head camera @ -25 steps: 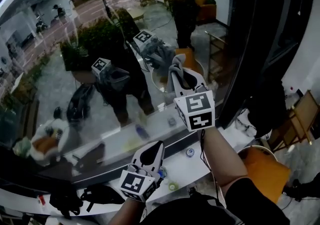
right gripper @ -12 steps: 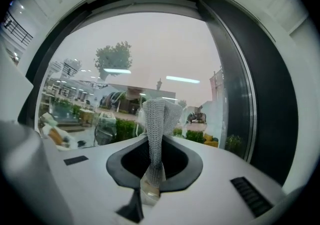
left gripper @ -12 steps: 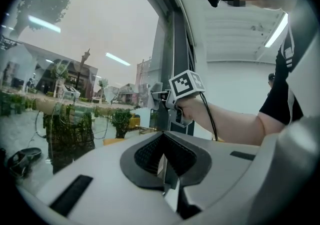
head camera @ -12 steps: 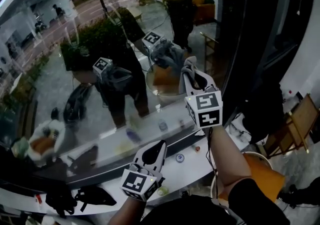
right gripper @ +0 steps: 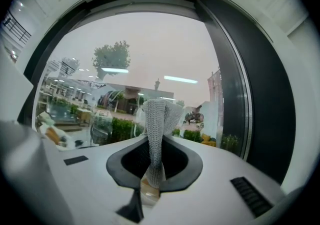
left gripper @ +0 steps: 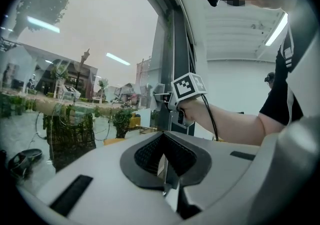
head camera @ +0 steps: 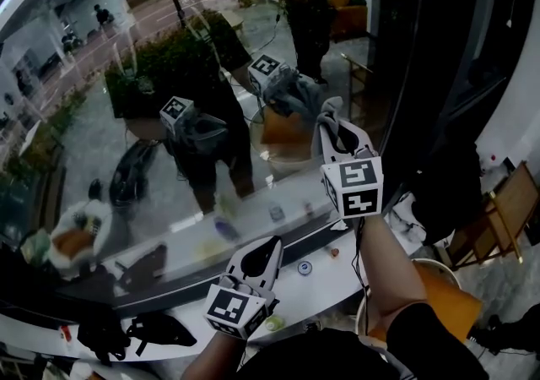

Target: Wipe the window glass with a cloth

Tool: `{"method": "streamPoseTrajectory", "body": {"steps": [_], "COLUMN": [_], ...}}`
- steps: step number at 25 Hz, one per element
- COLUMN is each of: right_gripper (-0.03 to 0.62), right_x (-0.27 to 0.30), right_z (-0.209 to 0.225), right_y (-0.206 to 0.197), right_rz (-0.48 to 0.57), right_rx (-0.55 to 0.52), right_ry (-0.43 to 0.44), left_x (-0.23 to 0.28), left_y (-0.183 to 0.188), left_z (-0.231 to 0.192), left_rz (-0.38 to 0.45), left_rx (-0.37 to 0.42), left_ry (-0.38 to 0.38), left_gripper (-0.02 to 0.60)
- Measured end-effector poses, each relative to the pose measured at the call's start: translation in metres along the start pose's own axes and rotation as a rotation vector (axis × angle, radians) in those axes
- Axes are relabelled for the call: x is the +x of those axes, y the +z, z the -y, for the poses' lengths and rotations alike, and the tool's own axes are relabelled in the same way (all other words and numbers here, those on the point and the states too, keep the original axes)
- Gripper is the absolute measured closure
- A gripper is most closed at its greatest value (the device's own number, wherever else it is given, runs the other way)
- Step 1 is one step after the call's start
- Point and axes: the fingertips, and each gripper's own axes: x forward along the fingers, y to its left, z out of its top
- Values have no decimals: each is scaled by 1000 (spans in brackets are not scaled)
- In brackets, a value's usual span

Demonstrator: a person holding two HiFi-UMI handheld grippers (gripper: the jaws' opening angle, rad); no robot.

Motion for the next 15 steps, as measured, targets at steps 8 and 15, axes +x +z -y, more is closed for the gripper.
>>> {"method": "streamPoseTrajectory", "body": {"steps": [8,15], "right_gripper": [542,542], "right_x": [-2,1], "right_z": [2,1], "right_y": [1,-1], "right_rz": [2,7], "right_rx": [7,6], "right_ry": [-10,0], "left_x": [-2,-1], "left_y": [4,1], "left_z": [-4,-6], "left_rz": [7,5], "left_rx": [2,-1], "left_ry": [8,21], "left_gripper": [574,574]}}
